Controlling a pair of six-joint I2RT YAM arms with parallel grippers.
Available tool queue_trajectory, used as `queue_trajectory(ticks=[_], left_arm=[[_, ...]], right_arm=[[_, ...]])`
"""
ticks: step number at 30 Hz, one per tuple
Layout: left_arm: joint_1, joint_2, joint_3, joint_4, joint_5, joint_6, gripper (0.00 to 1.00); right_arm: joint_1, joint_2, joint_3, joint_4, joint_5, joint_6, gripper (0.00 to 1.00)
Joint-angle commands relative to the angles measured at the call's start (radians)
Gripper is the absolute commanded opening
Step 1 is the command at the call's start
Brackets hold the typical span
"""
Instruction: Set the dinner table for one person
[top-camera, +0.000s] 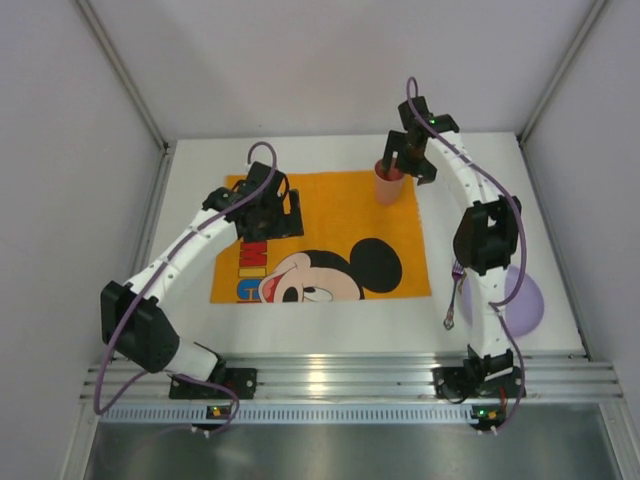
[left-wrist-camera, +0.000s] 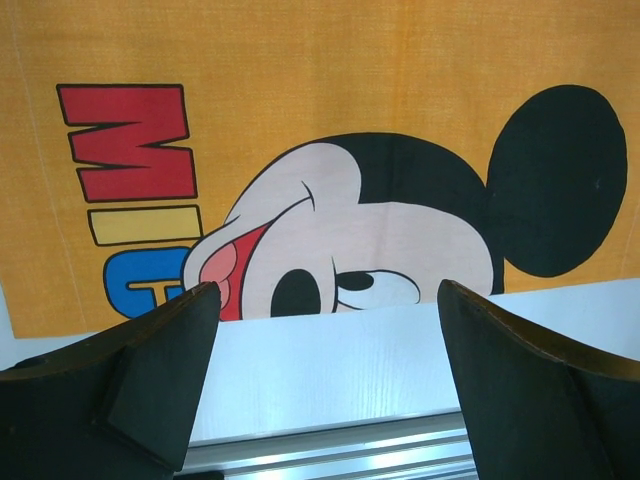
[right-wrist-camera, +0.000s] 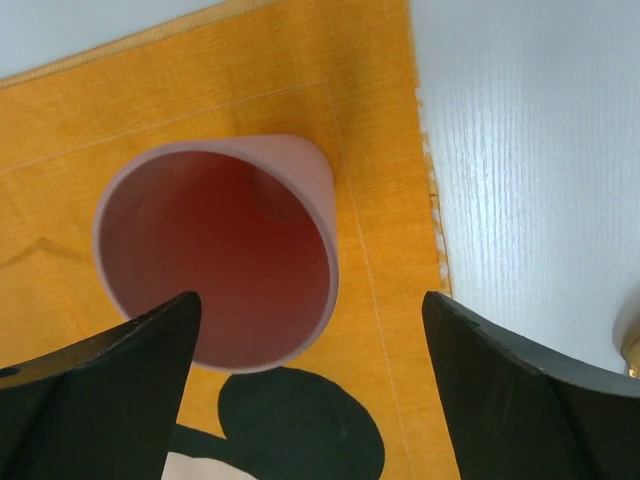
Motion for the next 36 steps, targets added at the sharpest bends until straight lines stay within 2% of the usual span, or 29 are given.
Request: queue_trajectory(ticks=[1,4,5,6,8,9,11,12,15,18,22,35,36], left_arm=[[0.005,0.012,0.018,0.04,0.029,0.032,0.95],[0.005,0.024,0.015,0.051,0.042,0.04,0.95],[0.005,0.027,0.011,0.056,0.054,0.043,0.95],[0.005,0.038,0.011,0.053,0.063,0.043,0.94],[0.005,0.048,0.011,0.053,0.088,0.046,0.94],[0.005,0.056,0.007,0.054,0.094,0.04,0.94],[0.003,0.056,-0.011,0.065,0.102,0.04,0.93],[0.002,0.056,-0.019,0.073,0.102,0.038,0.93],[0.0,0.061,-0.03,0.088,0.138,0.04,0.93],[-0.001,0.065,-0.03,0.088,0.151,0.046,0.92],[-0.001,0.065,-0.028,0.085,0.158,0.06,0.91],[-0.001,-0.008,-0.082,0.062,0.117,0.063,0.91],[-0.001,-0.011,-0.087,0.063,0.115,0.061,0.91]], right_arm=[[0.001,-0.082,0.052,-0.023,0.012,-0.009,0.93],[-0.057,-0.231,-0.1,0.003,0.017,-0.02,0.98],[-0.101,-0.325,-0.159,0.015,0.001,-0.036,0.98],[-0.128,-0.373,-0.284,0.029,0.0,-0.044,0.98],[-0.213,-0.515,-0.421,0.066,-0.017,-0.066,0.99],[-0.243,-0.562,-0.556,0.09,-0.023,-0.073,0.99],[-0.328,-0.672,-0.687,0.109,-0.043,-0.093,0.98],[-0.347,-0.703,-0.801,0.116,-0.048,-0.099,0.98],[-0.413,-0.78,-0.987,0.147,-0.069,-0.103,0.96],[-0.465,-0.816,-1.124,0.207,-0.12,-0.103,0.9],[-0.479,-0.78,-1.186,0.258,-0.108,-0.127,0.84],[-0.49,-0.593,-1.172,0.351,-0.049,-0.133,0.65],[-0.488,-0.586,-1.172,0.354,-0.046,-0.135,0.59]])
